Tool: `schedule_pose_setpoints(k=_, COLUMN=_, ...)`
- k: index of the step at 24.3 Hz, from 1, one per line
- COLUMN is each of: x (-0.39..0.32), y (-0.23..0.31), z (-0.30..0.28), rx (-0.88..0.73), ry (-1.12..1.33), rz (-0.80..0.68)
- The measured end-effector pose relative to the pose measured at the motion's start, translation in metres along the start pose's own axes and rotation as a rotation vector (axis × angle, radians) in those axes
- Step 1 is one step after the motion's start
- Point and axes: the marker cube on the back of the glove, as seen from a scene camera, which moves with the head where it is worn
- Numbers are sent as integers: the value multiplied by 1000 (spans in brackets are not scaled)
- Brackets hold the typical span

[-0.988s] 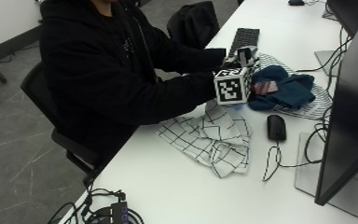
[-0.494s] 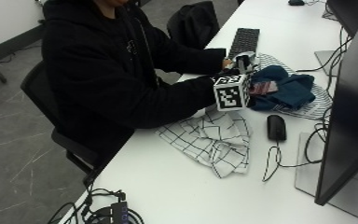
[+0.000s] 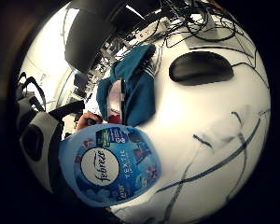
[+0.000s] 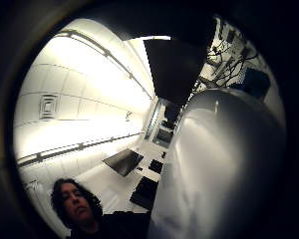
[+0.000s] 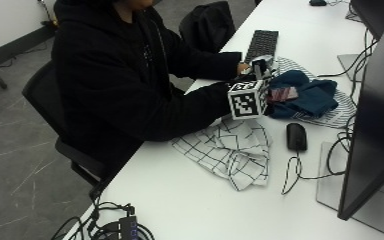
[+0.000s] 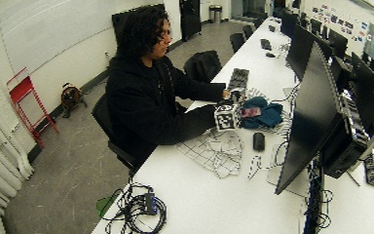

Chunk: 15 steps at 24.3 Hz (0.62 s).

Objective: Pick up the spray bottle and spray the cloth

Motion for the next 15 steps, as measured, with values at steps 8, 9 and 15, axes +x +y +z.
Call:
schedule_pose_setpoints(k=8, x=1, y=1, z=-5, rx=0, ry=29, rz=38)
schedule_pose_setpoints(k=9, x=0, y=3, z=-6, rx=-8, ry=41, rz=57)
schedule_pose_setpoints(k=15, x=-10, y=34, z=-41, rx=-170, ry=295, rz=136)
